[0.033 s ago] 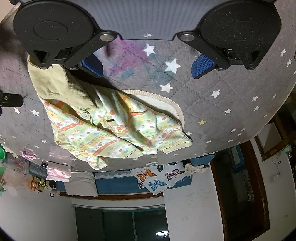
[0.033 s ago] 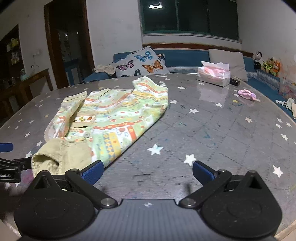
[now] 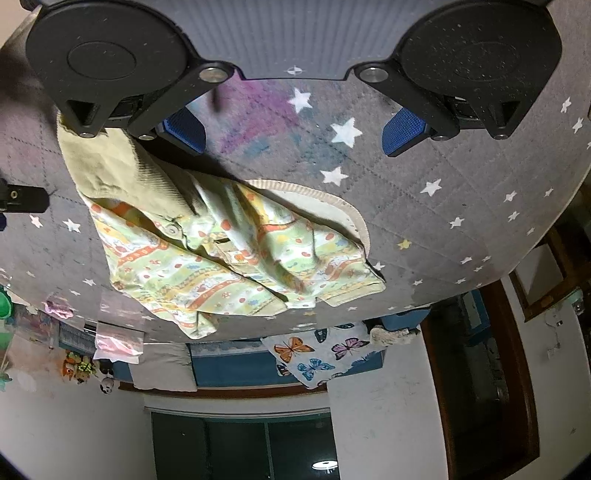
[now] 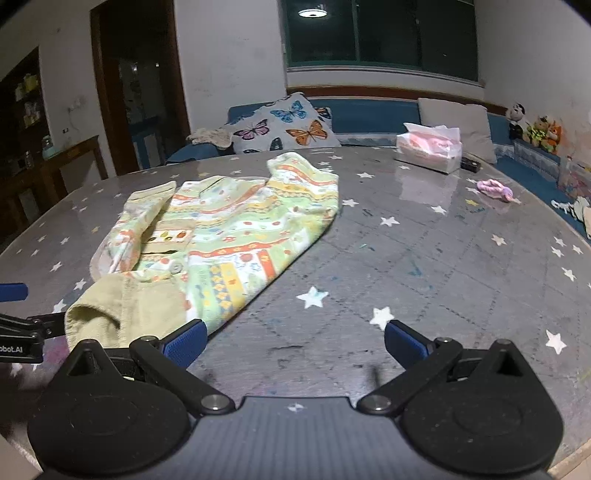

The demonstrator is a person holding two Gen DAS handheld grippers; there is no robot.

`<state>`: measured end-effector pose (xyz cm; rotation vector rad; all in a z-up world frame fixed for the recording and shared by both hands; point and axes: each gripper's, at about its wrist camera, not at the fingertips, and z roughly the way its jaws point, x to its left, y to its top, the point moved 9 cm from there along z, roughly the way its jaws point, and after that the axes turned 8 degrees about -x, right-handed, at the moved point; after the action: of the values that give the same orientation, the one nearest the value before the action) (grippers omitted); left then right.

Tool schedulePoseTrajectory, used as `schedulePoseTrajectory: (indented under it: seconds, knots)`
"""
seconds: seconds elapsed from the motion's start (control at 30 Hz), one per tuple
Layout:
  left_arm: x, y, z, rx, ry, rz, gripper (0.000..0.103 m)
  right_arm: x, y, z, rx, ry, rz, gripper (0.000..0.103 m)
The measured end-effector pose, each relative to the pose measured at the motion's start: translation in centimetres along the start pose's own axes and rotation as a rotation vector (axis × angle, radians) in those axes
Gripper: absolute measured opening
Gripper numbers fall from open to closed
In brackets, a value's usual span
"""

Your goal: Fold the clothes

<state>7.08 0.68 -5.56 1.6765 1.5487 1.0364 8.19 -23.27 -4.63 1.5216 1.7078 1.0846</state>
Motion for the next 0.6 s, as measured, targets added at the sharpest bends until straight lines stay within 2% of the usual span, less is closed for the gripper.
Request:
schedulePoseTrajectory:
  seconds: [0.23,0.6]
  knots:
    - [-0.3,-0.6,0.1,0.034,0.005,0.001,0.103,1.1,-0.2,0.0,0.010,-0.016,-0.009,0.103]
    - [-0.4,-0.5,0.8,0.065,-0.002,0.014,0.103,1.6,-0.3,0.7,0.021,0.036,-0.026,0.103]
